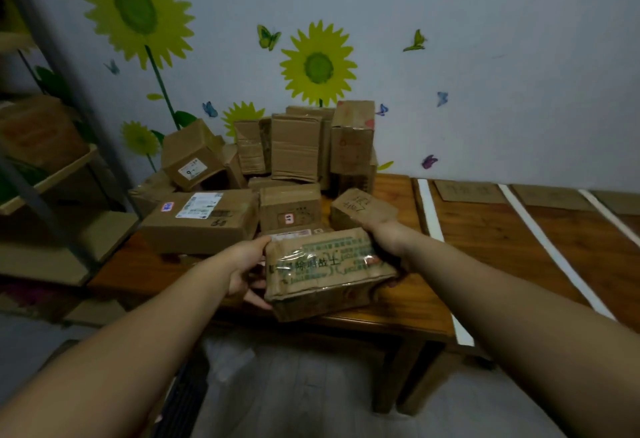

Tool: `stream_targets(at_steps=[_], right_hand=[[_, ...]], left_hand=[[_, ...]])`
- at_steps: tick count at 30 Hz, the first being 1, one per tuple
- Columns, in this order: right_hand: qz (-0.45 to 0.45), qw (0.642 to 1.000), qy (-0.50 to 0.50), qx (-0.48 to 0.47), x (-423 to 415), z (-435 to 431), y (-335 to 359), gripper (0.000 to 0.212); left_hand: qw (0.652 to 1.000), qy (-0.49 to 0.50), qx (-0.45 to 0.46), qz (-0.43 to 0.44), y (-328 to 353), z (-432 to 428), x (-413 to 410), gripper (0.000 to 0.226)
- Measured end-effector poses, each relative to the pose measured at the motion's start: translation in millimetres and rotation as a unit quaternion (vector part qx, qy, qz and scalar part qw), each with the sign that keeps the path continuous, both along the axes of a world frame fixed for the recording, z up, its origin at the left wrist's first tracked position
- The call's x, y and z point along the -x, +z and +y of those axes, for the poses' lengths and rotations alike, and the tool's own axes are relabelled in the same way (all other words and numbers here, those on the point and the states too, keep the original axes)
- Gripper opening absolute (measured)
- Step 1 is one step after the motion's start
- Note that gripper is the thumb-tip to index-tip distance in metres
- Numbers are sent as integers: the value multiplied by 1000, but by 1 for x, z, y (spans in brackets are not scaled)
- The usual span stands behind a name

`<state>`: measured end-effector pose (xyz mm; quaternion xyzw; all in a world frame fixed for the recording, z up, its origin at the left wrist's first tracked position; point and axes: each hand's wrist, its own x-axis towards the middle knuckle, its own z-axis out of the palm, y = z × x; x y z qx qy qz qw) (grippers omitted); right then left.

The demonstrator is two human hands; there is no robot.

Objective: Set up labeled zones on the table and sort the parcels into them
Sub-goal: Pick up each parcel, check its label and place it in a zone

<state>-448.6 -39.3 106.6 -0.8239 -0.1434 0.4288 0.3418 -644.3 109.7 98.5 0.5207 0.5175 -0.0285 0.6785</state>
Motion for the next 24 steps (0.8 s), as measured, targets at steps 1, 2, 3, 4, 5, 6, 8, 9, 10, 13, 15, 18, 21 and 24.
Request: stream_targets(at_steps=[1,2,3,4,5,6,8,9,10,13,15,18,21,24], right_hand=[[-7,1000,-17,-25,-4,-13,-3,39],[-8,998,-38,-48,-12,-26,-9,44],[-4,996,-56,-66,-18,-38,-13,49],[3,995,-69,-76,-23,-51,-15,51],[9,994,-78,-80,-27,-63,-17,48],[23,992,-92,-88,-31,-74,-19,45],[34,989,-104,-96,-46,-93,-31,62],[19,990,-110,-90,-57,-101,-43,75],[5,990,-114,-88,-71,-107,-60,85],[7,989,-124,-75,-61,-139,-52,73],[8,990,-122,-72,-55,-154,-48,49],[15,987,-131,-93,-60,-165,-51,48],[-1,978,-161,-131,-67,-170,-34,45],[-51,965,-173,-191,-81,-175,-10,52]], left_hand=[[1000,-2,-11,-4,2,-15,-6,33],[1000,-1,-21,-9,4,-30,-12,28],[999,3,-30,-16,5,-45,-19,24],[999,7,-37,-22,5,-58,-26,23],[999,8,-41,-27,3,-71,-33,23],[999,11,-40,-33,-1,-82,-40,24],[998,23,-24,-46,-13,-99,-53,24],[998,26,-14,-49,-20,-108,-58,26],[998,26,-4,-51,-28,-116,-63,29],[998,26,14,-51,-44,-133,-74,35],[999,11,10,-50,-44,-140,-80,33],[999,-8,-4,-53,-34,-144,-85,29],[997,-46,-22,-51,-17,-141,-90,23],[992,-56,-74,-83,3,-135,-100,29]])
